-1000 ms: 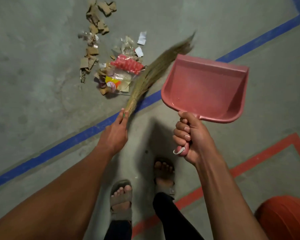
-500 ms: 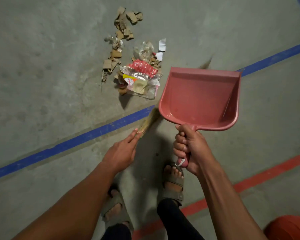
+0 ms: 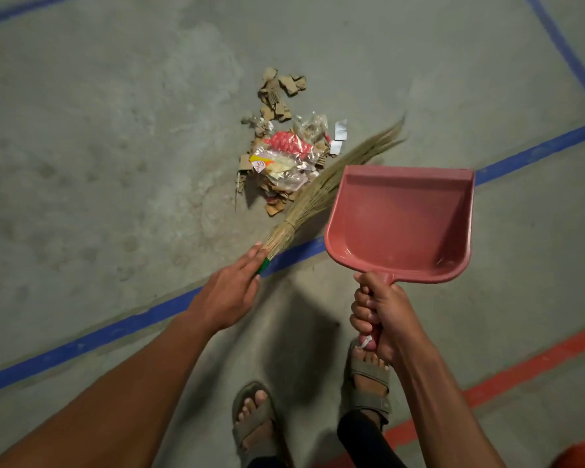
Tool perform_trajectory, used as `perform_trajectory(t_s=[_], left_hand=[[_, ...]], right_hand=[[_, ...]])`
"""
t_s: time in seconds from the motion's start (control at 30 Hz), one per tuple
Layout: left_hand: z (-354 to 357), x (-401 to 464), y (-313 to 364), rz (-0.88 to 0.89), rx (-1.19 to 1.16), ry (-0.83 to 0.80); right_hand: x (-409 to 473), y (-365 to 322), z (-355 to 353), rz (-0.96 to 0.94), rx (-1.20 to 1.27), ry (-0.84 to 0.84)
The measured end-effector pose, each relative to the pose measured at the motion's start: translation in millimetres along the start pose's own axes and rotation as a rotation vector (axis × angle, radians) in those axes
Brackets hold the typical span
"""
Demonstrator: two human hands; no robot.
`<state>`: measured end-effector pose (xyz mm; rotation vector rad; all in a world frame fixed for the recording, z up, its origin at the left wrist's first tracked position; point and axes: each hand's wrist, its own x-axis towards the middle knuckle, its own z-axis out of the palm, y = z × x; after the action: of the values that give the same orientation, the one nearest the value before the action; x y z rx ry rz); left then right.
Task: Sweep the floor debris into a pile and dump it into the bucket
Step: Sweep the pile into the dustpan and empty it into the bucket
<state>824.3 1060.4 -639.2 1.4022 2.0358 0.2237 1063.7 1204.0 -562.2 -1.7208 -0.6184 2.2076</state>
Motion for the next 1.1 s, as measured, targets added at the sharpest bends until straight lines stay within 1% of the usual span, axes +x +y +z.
perform_trajectory(t_s=[0.17,0.3,0.37,0.5,0.67,0.77,0.83,0.9,1.0,1.1], left_hand=[[-42.0,-0.7,-14.5,-0.034,-0.075,0.123],[-78.8,29.4,-23.2,-0.194,-0.069,0.196],[-97.5,58.6,-30.9,-0.248,-0.035,0.225],[-125.8,136.0,-55.9,-0.293,0.044,0.238],[-140.9,241.9,-77.1,-0.4,0.088,0.258],[-136.0,302.5,-86.0,-0.449,0.084,0.226],[-127.9,333.7,-85.7,-0.477,0.101,0.168],[-118.3,354.0,-84.1,-0.464,0.126,0.095],[-100.5,350.9,-85.2,-0.393,0.119,0.009],[-82.6,313.7,-93.4,-0.321,0.111,-0.034]], right_hand=[[-17.5,3.7,33.8,0.049,0.003,0.018],[-13.5,-15.1,64.3,0.074,0.023,0.009],[-5.5,-21.9,76.2,0.086,0.038,-0.012],[25.5,-30.4,94.5,0.119,0.074,-0.035],[76.9,-63.0,112.2,0.16,0.074,-0.045],[108.0,-86.3,118.0,0.166,0.049,-0.056],[127.9,-100.2,121.9,0.164,0.046,-0.051],[144.1,-107.9,122.9,0.164,0.061,-0.054],[154.8,-109.4,123.7,0.199,0.064,-0.036],[156.4,-105.9,123.4,0.229,0.068,-0.013]])
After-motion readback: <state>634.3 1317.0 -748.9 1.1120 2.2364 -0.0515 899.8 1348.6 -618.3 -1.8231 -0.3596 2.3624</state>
